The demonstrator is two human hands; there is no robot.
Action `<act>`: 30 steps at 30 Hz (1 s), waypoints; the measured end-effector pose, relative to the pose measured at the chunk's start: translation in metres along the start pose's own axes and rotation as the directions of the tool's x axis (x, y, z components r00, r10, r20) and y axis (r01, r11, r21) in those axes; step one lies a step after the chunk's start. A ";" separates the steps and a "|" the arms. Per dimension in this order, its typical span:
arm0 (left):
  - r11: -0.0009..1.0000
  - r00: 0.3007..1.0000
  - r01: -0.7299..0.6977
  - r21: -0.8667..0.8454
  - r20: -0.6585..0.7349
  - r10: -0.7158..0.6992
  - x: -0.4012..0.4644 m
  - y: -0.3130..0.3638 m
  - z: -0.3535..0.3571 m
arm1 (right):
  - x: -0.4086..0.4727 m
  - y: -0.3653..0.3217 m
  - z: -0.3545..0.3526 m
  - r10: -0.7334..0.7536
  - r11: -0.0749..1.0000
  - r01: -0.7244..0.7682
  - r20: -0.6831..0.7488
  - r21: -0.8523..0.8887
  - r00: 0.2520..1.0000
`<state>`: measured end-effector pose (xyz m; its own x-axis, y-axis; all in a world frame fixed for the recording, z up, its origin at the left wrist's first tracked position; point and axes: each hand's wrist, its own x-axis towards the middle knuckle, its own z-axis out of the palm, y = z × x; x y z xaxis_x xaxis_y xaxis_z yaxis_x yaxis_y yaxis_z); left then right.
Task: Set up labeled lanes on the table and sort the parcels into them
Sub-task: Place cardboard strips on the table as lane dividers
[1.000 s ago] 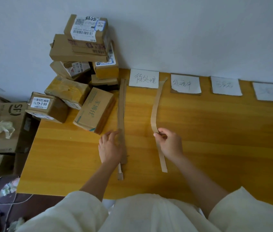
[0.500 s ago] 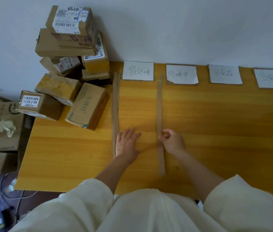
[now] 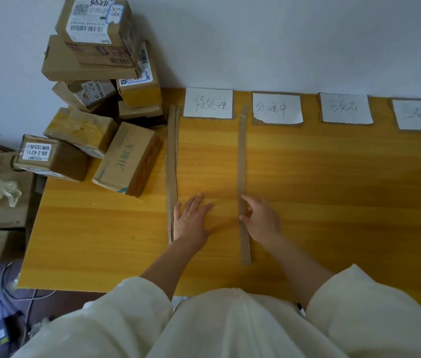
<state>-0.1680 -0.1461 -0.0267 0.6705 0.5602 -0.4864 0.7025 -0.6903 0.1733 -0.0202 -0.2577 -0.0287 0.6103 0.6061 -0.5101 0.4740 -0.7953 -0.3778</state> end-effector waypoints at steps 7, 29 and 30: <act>1.000 1.000 0.016 -0.014 -0.001 -0.016 -0.001 0.002 -0.001 | 0.012 -0.003 -0.009 -0.002 1.000 0.002 0.001 -0.011 1.000; 0.733 0.805 0.264 -0.627 -0.275 -0.525 -0.019 -0.088 0.004 | 0.017 -0.089 0.011 -0.196 0.968 0.187 0.043 0.167 0.980; 0.754 0.814 0.272 -0.597 -0.275 -0.512 -0.019 -0.094 0.007 | 0.018 -0.097 0.016 -0.190 0.970 0.175 0.074 0.170 0.979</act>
<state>-0.2487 -0.0950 -0.0392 0.2519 0.9353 -0.2487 0.8550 -0.0947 0.5100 -0.0655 -0.1697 -0.0131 0.4606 0.7435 -0.4849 0.4589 -0.6671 -0.5869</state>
